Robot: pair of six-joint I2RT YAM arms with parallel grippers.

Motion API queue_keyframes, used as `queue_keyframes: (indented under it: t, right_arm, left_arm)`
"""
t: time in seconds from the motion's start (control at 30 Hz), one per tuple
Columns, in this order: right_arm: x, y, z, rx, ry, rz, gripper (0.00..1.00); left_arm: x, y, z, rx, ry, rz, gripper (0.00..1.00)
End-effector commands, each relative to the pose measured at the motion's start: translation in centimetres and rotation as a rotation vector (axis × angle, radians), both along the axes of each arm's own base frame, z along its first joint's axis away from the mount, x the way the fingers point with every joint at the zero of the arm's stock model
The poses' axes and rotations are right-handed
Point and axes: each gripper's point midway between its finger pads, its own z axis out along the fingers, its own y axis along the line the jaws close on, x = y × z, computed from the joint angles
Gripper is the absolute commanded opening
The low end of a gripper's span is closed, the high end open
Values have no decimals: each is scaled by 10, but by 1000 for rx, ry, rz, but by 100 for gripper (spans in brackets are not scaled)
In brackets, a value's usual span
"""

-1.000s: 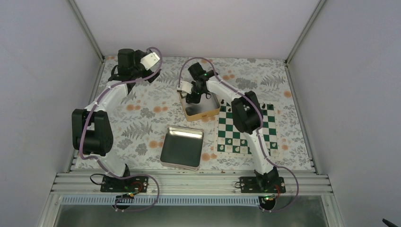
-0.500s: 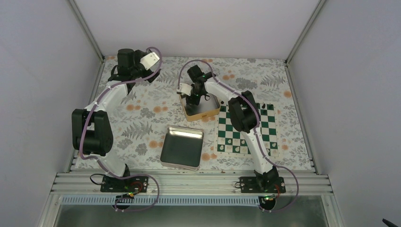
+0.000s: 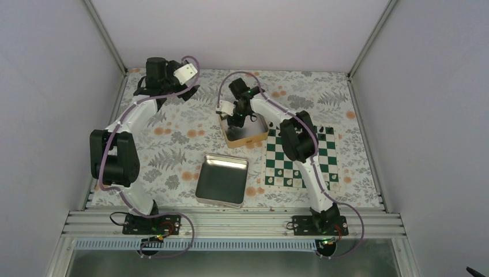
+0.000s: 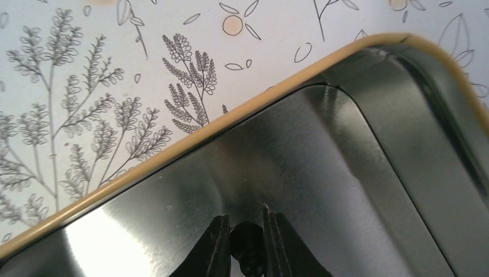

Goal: Set up the chess pieces on the board
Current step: Pick up the chess piece from the storage box, then adjust the storage box at the center of the board.

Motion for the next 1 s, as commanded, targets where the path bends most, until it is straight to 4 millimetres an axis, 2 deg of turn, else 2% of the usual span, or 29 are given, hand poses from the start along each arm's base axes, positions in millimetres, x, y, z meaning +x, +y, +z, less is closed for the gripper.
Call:
queue_keyframes:
  t: [0.0,0.03,0.23,0.33,0.4,0.47,0.5,0.67,0.8,0.97]
  right_arm:
    - [7,-1,63,84,-51,-19,4]
    - [9,-7,70,90,-53,-30,4]
    - [20,-53,108,106,-92,-115,4]
    - [26,-88,117,82,-114,-179,4]
    - [32,-119,125,67,-127,-237,4]
    - [33,-146,130,59,-132,-288,4]
    - [33,-159,133,58,-137,-310,4]
    - [23,-213,139,38,-145,-404,4]
    - [12,-252,134,15,-128,-481,4]
    - [-5,-305,120,8,-89,-591,4]
  left_arm:
    - [0,-27,4,17,-4,-112,100]
    - [1,-32,5,23,0,-126,100]
    - [11,-73,-16,78,96,-235,100]
    - [14,-94,-23,93,110,-283,100]
    - [18,-109,-21,87,123,-315,100]
    - [20,-125,-27,94,155,-346,100]
    - [21,-133,-38,108,184,-361,100]
    - [21,-176,-63,174,231,-436,99]
    - [18,-198,-79,205,279,-486,95]
    - [-4,-225,-91,255,304,-569,88]
